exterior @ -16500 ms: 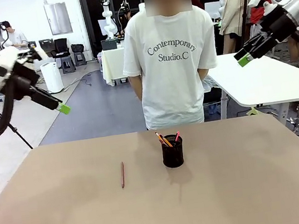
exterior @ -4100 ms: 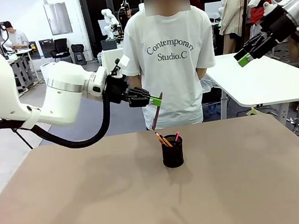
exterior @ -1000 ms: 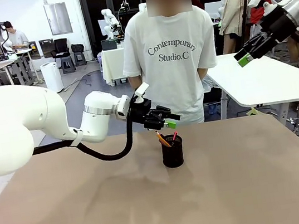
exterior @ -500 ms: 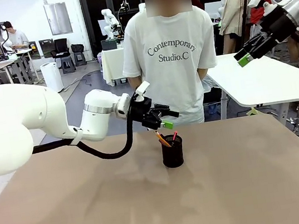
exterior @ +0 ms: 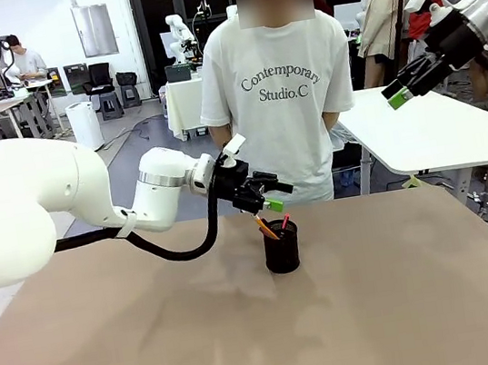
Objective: Place the pens into the pen holder.
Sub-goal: Pick up a writing instrument from the table and place it into the Pen holder.
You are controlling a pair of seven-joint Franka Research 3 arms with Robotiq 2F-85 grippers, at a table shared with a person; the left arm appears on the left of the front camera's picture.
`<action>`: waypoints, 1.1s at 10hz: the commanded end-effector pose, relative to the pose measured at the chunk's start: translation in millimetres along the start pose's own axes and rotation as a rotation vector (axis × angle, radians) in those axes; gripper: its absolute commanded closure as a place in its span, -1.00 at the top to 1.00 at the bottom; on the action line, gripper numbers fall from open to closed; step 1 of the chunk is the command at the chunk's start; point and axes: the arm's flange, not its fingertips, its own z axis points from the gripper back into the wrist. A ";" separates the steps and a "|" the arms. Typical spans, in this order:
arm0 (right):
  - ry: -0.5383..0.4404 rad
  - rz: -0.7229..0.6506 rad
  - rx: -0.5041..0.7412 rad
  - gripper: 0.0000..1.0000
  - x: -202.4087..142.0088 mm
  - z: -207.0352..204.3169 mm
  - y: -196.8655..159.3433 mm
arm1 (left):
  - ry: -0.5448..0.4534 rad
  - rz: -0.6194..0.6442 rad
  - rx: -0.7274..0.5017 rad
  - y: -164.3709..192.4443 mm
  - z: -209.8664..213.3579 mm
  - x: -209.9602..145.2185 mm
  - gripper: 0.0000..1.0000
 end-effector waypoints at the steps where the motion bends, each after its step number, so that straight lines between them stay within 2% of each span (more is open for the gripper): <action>1: -0.001 0.002 -0.006 1.00 1.3 1.3 0.4 | 0.031 0.042 -0.008 -14.9 13.1 7.0 1.00; 6: -0.001 0.002 -0.006 1.00 1.3 1.3 0.4 | 0.138 0.137 -0.008 -66.6 52.6 59.9 1.00; 7: -0.001 0.002 -0.006 1.00 1.3 1.3 0.4 | 0.150 0.167 0.015 -78.8 47.1 68.0 1.00; 9: -0.001 0.002 -0.006 1.00 1.3 1.3 0.4 | 0.211 0.170 0.017 -81.5 61.7 81.6 1.00; 11: -0.001 0.002 -0.006 1.00 1.3 1.3 0.4 | 0.258 0.181 0.038 -101.1 72.7 95.5 1.00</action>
